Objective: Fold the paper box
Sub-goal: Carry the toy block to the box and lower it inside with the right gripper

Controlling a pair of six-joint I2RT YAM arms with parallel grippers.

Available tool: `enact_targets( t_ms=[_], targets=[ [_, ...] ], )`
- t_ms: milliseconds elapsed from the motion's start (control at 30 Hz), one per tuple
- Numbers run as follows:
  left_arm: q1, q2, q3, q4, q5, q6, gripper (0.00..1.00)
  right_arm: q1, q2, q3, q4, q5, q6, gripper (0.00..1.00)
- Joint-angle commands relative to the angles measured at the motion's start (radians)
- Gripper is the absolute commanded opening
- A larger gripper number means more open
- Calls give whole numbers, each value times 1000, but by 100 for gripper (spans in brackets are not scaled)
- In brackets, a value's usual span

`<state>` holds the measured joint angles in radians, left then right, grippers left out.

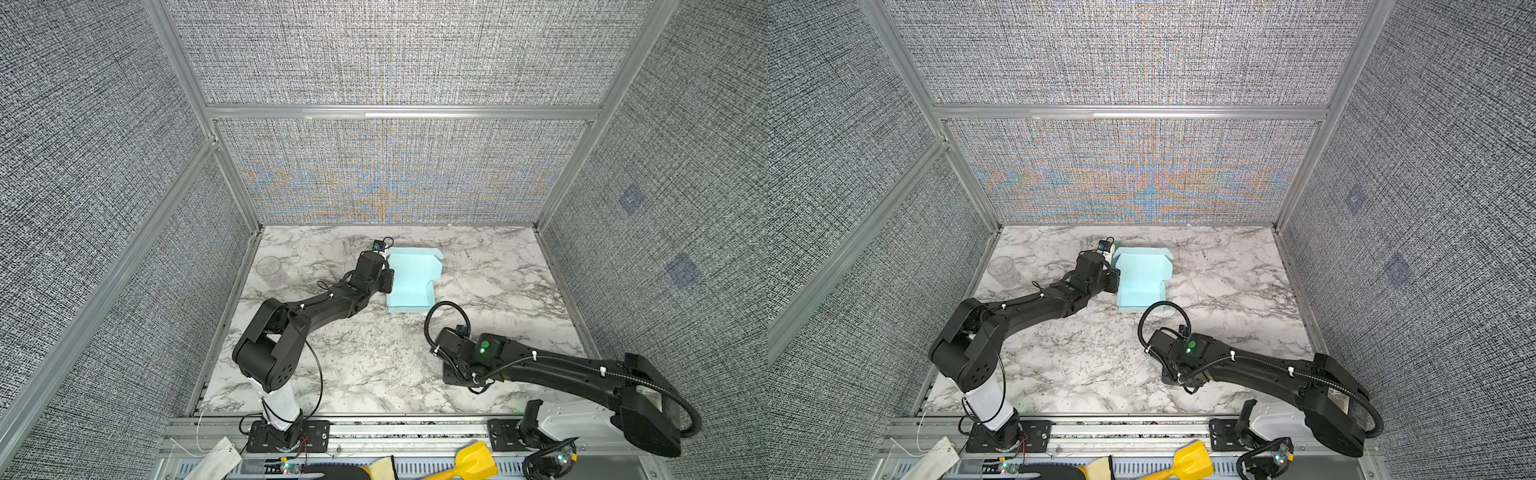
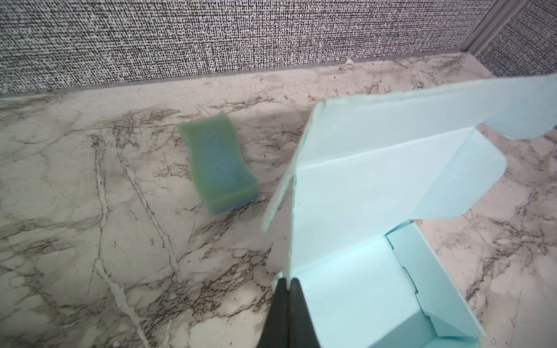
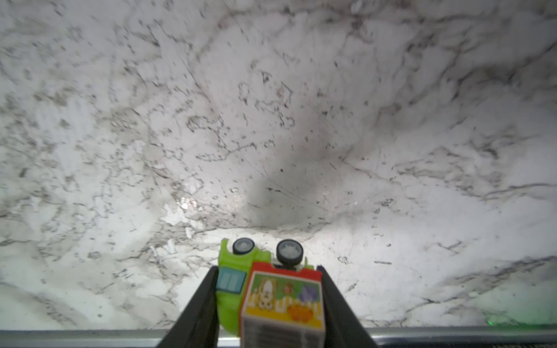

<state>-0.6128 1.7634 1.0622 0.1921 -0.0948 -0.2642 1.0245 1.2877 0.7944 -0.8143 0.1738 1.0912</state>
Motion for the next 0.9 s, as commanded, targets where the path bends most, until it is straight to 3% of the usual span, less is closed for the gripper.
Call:
enact_targets(
  t_ms=[0,167,367,700,867],
  targets=[
    [-2,-4,-2,27,9,13,0,-31,10,83,-86,67,-116,36],
    [-2,-1,-7,31,12,12,0,-163,30,272,-68,105,-298,36],
    [-1,-14,-30,39,12,0,0,-274,204,419,57,73,-443,36],
    [-1,-27,-53,49,7,-24,0,-354,534,649,172,-40,-539,35],
    [-1,-32,-54,50,3,-32,0,-356,605,666,199,-71,-525,36]
  ],
)
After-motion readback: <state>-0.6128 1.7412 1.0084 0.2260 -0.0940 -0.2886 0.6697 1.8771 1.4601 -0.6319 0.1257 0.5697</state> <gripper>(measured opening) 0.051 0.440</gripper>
